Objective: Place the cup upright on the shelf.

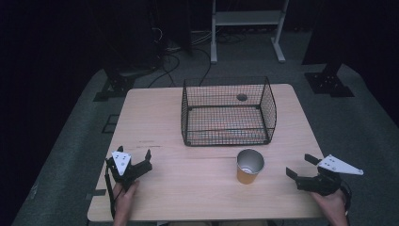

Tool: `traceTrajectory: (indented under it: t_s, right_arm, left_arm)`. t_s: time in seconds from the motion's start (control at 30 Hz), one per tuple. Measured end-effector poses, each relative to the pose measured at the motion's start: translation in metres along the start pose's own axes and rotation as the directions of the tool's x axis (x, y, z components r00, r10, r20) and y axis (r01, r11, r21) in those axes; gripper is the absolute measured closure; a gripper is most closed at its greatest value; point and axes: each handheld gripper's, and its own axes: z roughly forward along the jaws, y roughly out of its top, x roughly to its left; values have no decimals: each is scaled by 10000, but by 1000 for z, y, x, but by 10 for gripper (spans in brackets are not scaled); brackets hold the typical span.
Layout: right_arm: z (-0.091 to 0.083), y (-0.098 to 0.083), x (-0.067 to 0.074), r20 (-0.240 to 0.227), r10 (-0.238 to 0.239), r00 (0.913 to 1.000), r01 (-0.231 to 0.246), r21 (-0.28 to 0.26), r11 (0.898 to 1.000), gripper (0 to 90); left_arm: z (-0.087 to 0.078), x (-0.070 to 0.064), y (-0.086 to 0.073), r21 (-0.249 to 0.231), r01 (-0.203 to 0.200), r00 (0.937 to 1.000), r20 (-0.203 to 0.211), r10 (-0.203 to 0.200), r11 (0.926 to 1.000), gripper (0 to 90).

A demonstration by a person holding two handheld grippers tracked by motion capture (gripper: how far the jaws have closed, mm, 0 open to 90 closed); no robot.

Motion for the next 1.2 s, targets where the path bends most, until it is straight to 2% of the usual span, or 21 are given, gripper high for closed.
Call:
traceTrajectory:
  t_s: [0.37, 0.5, 0.73, 0.93, 1.0, 1.2]
  right_arm:
    - [-5, 2, 6, -242, -145, 9996, 149, 158, 9998, 46]
    - [-10, 3, 11, -524, -245, 9983, 253, 151, 9996, 46]
    - [-14, 7, 27, -1227, -580, 9907, 602, 142, 9981, 45]
    - [-12, 11, 36, -1399, -839, 9866, 880, 233, 9958, 45]
    - [-8, 12, 44, -1506, -1092, 9825, 1151, 307, 9929, 45]
    - [-2, 14, 52, -1656, -1291, 9777, 1378, 422, 9896, 45]
  left_arm:
    - [-1, 0, 0, -29, 56, 10000, 11, -55, 10000, 8]
    - [-1, 0, 0, -38, 53, 10000, 37, -53, 10000, 8]
    - [-1, 1, 0, -47, 56, 10000, 46, -56, 10000, 8]
    - [-1, 1, 0, -32, 75, 10000, 53, -75, 10000, 8]
    - [-1, 1, 0, -37, 76, 10000, 58, -75, 10000, 8]
    - [-1, 1, 0, -61, 126, 9999, 61, -126, 9999, 8]
